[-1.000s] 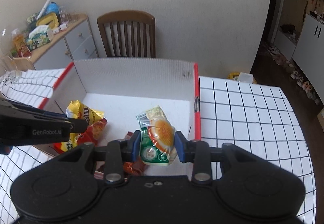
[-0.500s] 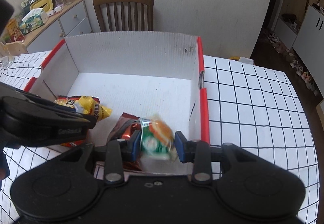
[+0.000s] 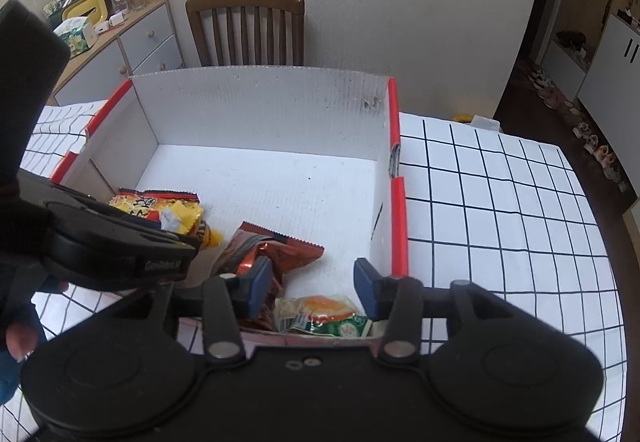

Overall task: Organize snacks
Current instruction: 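Lower both snacks into the box and open both tools, then move both tools back from the box toward the snacks on the table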

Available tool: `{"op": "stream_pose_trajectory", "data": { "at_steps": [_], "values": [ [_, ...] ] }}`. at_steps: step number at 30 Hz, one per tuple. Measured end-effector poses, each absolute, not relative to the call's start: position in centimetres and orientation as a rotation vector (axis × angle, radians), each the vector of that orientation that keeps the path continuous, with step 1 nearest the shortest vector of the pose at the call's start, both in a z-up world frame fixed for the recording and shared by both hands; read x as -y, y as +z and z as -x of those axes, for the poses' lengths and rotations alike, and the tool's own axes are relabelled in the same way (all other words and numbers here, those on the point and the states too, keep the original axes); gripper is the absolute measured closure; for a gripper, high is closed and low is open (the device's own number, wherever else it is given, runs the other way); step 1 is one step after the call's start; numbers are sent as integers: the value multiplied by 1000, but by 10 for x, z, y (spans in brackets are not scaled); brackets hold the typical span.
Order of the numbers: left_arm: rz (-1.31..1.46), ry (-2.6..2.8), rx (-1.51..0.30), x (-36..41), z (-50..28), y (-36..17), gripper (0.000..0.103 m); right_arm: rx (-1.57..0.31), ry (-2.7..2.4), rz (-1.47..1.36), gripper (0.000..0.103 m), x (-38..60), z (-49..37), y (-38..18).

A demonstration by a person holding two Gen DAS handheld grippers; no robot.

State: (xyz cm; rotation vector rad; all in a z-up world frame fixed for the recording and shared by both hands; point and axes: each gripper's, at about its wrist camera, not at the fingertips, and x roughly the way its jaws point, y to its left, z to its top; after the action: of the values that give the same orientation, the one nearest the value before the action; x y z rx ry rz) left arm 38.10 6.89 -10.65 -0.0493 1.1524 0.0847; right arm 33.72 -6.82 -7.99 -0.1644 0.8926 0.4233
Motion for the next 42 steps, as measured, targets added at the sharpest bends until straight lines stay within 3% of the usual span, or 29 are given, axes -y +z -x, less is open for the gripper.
{"op": "stream_pose_trajectory", "data": {
  "at_steps": [4,10,23,42],
  "values": [
    [85,77,-1137,-73,-376,-97,80,-856,420,165,41,71,-332,-70],
    [100,79,-1108,-78,-365,-83,80,-815,429,143,30,81,-318,-53],
    [142,71,-988,-76,-315,-28,79,-759,494,103,20,102,-281,-14],
    [177,47,-856,-72,-233,16,79,-695,587,73,18,125,-224,20]
  ]
}}
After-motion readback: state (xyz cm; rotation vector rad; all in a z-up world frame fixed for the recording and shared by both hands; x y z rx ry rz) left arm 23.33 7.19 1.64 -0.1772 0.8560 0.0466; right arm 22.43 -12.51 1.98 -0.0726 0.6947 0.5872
